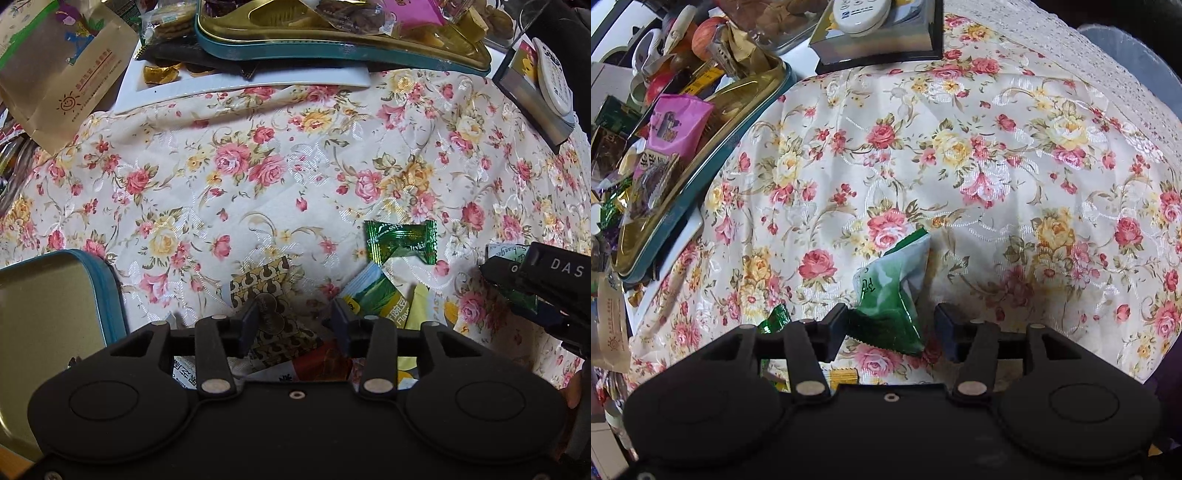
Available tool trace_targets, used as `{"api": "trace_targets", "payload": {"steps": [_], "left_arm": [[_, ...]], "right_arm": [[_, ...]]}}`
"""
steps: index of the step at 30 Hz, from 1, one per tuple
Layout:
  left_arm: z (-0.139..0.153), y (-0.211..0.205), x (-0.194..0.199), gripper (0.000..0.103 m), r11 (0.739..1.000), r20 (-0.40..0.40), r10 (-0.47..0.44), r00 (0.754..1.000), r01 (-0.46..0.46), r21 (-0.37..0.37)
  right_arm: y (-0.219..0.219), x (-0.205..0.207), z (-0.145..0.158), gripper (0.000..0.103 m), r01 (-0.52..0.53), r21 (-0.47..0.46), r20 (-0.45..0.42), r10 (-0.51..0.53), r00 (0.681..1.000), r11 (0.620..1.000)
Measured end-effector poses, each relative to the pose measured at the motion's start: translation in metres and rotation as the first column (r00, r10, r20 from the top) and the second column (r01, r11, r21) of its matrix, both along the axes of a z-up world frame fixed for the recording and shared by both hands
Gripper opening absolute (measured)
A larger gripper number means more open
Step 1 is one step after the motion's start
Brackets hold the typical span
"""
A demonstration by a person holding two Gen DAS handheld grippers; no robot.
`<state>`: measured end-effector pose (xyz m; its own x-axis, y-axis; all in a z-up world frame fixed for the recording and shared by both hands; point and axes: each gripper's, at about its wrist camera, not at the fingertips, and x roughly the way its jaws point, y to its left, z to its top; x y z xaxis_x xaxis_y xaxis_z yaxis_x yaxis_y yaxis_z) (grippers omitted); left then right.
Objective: Organize snacks
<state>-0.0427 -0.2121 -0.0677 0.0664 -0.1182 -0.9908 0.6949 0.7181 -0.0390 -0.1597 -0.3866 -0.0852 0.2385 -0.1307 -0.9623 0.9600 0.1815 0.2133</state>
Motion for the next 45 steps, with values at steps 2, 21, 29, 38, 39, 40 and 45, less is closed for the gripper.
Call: {"api": "trace_targets", "payload": {"steps": [2,21,29,38,39,40,45], "left_arm": [[0.000,0.002,0.002,0.050,1.000,-0.010,0.004,1.000,-0.004,-0.005],[0.034,0.020,0.033,0.007,0.973,-0.076,0.058,0.995,-0.074,-0.218],[0.019,0.034,0.040,0.013,0.979,-0.124,0.093,0.988,-0.113,-0.169],[0.009,0.041,0.038,0.015,0.987,-0.155,0.081,0.985,-0.101,-0.124],[0.009,0.040,0.036,0.015,0.988,-0.154,0.077,0.985,-0.097,-0.123],[0.009,0.039,0.035,0.015,0.988,-0.153,0.073,0.986,-0.092,-0.121],[0.007,0.036,0.028,0.016,0.990,-0.169,0.047,0.984,-0.069,-0.123]], "right_arm": [[0.002,0.002,0.000,0.053,-0.027,-0.015,-0.010,0.027,1.000,1.000],[0.014,0.014,0.015,0.027,-0.141,-0.130,-0.005,0.141,0.990,0.981],[-0.002,-0.002,0.021,0.045,-0.043,-0.055,0.081,0.047,0.996,0.998],[-0.023,-0.030,0.012,0.057,0.098,0.061,0.074,-0.103,0.992,0.993],[-0.024,-0.031,0.011,0.057,0.106,0.073,0.080,-0.112,0.991,0.992],[-0.025,-0.032,0.011,0.057,0.120,0.086,0.093,-0.128,0.987,0.989],[-0.031,-0.027,0.007,0.058,0.179,0.096,0.143,-0.192,0.971,0.979]]}}
